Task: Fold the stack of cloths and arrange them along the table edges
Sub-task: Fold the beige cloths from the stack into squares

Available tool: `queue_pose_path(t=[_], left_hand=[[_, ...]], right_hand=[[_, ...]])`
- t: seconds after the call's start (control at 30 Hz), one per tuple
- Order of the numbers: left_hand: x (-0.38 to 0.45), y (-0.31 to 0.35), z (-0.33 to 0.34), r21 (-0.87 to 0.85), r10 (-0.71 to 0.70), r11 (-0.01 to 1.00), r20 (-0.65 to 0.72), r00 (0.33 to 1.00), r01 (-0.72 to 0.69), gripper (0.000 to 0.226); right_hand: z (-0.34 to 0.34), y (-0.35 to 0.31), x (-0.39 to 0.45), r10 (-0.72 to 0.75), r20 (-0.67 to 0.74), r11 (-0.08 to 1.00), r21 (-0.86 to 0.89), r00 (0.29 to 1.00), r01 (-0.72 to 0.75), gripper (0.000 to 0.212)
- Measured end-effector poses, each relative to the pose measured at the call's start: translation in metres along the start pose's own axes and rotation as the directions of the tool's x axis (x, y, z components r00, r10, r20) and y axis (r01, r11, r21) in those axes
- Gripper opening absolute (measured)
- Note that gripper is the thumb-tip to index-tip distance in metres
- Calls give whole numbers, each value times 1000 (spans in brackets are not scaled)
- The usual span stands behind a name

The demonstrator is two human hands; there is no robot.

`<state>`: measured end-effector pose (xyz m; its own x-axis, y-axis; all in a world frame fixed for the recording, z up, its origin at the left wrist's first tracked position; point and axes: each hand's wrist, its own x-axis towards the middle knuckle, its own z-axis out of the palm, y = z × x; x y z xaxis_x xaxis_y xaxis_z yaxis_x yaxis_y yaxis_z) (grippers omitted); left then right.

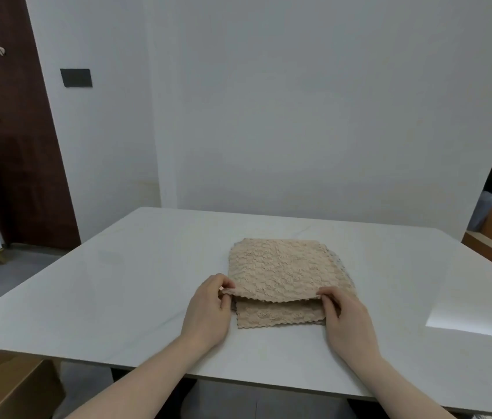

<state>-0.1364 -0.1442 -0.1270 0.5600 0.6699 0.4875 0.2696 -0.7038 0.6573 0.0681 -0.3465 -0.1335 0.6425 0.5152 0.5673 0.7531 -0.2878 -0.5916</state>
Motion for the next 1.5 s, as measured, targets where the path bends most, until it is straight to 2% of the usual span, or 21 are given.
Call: queue_pose_path(t=[0.23, 0.37, 0.5, 0.6, 0.83, 0.97, 1.07, 1.17, 1.3, 1.4, 1.5], left_hand=[[23, 17, -19, -64, -124, 990, 62, 990, 128, 17], [55, 38, -33, -57, -104, 992, 77, 992, 108, 18], [82, 56, -46, -23, -67, 997, 93, 993, 70, 15], [106, 79, -67, -8, -22, 1000, 96, 995, 23, 11], [145, 153, -139, -131, 99, 985, -119, 988, -114, 11], [152, 169, -162, -147, 121, 979, -144, 982, -142, 10], [155, 159, -160, -92, 98, 990, -83, 992, -106, 10], [154, 132, -142, 18, 21, 1000, 15, 1000, -21, 9], [148, 97, -112, 152, -86, 986, 137, 987, 65, 11], [148, 77, -90, 154, -171, 978, 179, 969, 144, 13], [154, 68, -71, 57, -254, 967, 177, 951, 248, 14]], right_hand=[[-7, -3, 13, 26, -11, 999, 43, 1000, -25, 23], [-22, -14, 45, 70, 19, 997, 42, 997, -71, 37], [-41, -29, 76, 61, 83, 998, 26, 995, -64, 31], [-64, -47, 101, 0, 29, 1000, 23, 1000, -1, 22], [-128, -107, 148, -141, -218, 976, 135, 966, 173, 15], [-143, -129, 159, -159, -297, 960, 176, 941, 218, 12], [-137, -128, 165, -123, -242, 968, 183, 962, 170, 10], [-118, -110, 168, -54, -99, 989, 134, 994, 67, 7], [-90, -79, 163, 57, 47, 995, 77, 997, -61, 3], [-72, -61, 159, 126, 88, 990, 56, 988, -132, 5], [-58, -50, 161, 146, 107, 987, 47, 983, -152, 8]])
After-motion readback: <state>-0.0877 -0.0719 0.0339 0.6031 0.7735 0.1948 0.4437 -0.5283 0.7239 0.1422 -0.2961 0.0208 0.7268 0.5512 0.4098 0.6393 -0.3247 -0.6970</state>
